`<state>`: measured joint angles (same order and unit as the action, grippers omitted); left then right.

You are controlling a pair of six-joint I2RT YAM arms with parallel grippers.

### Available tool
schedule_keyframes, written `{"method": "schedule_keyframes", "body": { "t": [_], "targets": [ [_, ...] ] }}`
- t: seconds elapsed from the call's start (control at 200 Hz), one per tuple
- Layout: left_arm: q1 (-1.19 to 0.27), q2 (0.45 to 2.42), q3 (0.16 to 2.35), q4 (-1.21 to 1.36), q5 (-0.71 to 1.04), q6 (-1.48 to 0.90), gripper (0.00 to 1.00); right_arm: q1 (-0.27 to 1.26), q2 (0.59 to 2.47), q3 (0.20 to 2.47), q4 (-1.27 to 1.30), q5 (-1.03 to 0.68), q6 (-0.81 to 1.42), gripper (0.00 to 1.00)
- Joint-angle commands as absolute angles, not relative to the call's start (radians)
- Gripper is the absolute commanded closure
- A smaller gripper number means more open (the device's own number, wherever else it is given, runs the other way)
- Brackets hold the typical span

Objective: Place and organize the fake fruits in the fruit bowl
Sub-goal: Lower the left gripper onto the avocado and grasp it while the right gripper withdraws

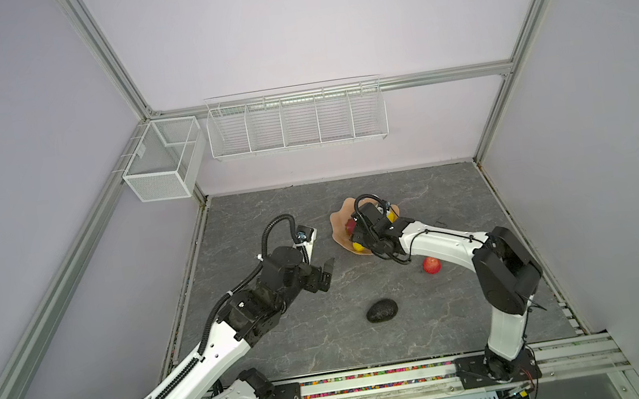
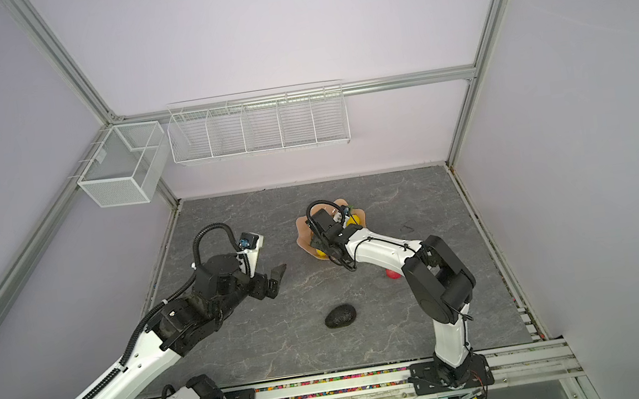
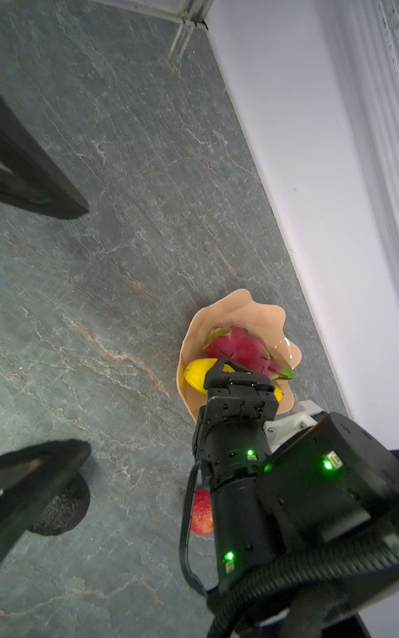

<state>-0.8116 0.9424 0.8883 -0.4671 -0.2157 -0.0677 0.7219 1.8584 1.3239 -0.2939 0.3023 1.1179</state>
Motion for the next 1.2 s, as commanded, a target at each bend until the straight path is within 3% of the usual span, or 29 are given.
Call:
{"method": "schedule_keyframes", "body": {
  "t": [0.0,0.26,0.445,0.6,0.795,0.975,1.2],
  "targets": [
    [-0.808,0.929,0.857,-0.41,-0.107,-0.052,0.01,0.726,1.842,1.32,-0.281,0.307,1.11,0.27],
    [-0.809,0.883,0.746,-0.253,-0.006,0.012,0.03,0.726,1.66,1.28,-0.307,0.407,0.996,0.27],
    [-0.897,0.943,0.688,-0.185,0.017,0.035,0.0,0.699,1.474,1.163,-0.357,0.477,0.943,0.22],
    [-0.939,1.032,0.638,-0.094,0.141,0.07,0.0,0.674,1.294,1.044,-0.416,0.473,0.846,0.18],
    [-0.992,1.189,0.647,-0.071,0.245,0.162,0.02,0.671,1.051,0.825,-0.467,0.309,0.689,0.0],
    [-1.011,1.33,0.673,-0.019,0.351,0.24,0.02,0.67,0.915,0.649,-0.498,0.129,0.644,0.11],
    [-1.039,1.508,0.753,-0.013,0.358,0.267,0.04,0.672,0.759,0.538,-0.539,0.065,0.678,0.11]
  ]
}}
